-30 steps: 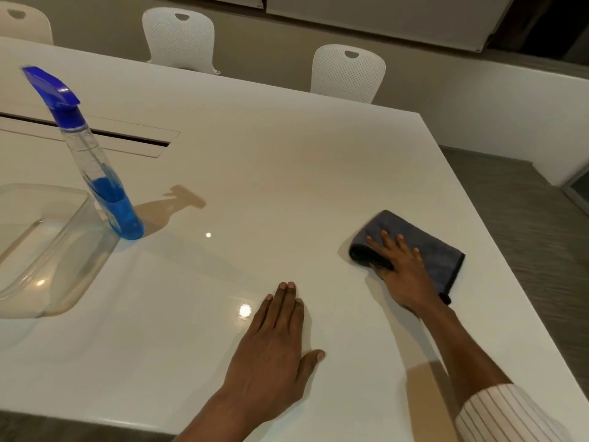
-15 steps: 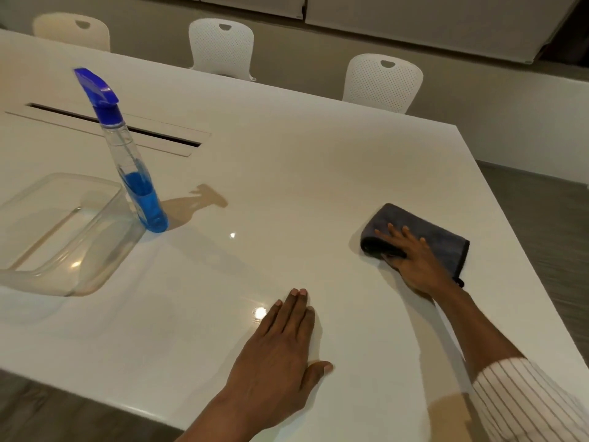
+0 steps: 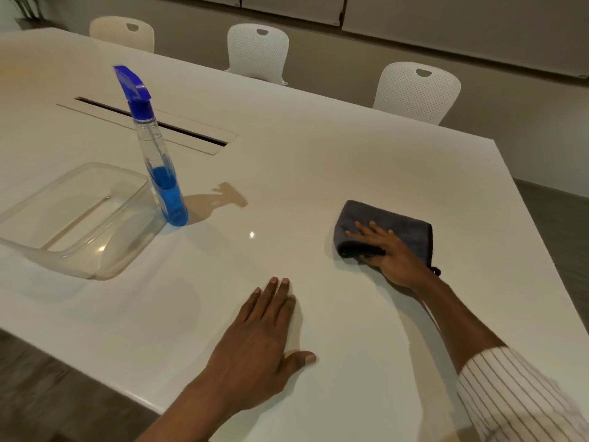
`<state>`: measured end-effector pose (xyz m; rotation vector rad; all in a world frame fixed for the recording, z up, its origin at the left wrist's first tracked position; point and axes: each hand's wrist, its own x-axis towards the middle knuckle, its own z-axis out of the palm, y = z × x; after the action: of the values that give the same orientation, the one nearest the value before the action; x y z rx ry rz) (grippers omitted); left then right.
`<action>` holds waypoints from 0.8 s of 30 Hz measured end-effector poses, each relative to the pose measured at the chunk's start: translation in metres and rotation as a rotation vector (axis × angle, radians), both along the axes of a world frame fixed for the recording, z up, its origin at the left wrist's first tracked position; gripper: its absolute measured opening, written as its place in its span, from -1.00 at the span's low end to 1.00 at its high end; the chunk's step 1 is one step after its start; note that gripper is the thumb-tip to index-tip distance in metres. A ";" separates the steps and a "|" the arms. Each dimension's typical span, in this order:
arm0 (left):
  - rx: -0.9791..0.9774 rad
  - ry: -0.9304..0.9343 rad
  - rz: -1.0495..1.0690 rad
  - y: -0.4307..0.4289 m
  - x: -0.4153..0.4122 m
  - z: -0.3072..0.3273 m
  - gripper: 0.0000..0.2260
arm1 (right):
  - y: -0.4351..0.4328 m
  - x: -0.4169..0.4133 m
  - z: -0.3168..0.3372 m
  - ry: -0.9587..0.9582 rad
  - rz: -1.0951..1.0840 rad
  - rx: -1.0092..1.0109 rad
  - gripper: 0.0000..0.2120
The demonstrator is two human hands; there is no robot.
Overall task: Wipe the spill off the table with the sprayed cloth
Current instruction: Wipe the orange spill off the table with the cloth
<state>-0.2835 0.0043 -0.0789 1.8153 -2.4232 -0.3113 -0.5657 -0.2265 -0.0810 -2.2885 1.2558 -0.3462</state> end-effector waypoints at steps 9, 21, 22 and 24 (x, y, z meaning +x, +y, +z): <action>-0.019 0.036 0.025 0.002 -0.001 -0.002 -0.12 | -0.042 0.083 -0.001 0.092 0.042 -0.050 -0.48; -0.055 0.044 0.031 -0.001 0.001 -0.008 -0.06 | 0.049 0.091 -0.012 0.014 0.196 -0.069 -0.46; -0.034 0.036 0.023 -0.001 0.002 -0.009 -0.06 | 0.043 0.085 -0.011 0.006 0.169 -0.056 -0.44; -0.030 0.024 0.020 -0.001 0.001 -0.009 -0.06 | 0.021 0.076 -0.012 0.026 0.093 -0.064 -0.44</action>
<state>-0.2822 0.0030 -0.0877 1.8112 -2.3793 -0.2911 -0.4893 -0.2055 -0.0929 -2.4037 1.1617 -0.3294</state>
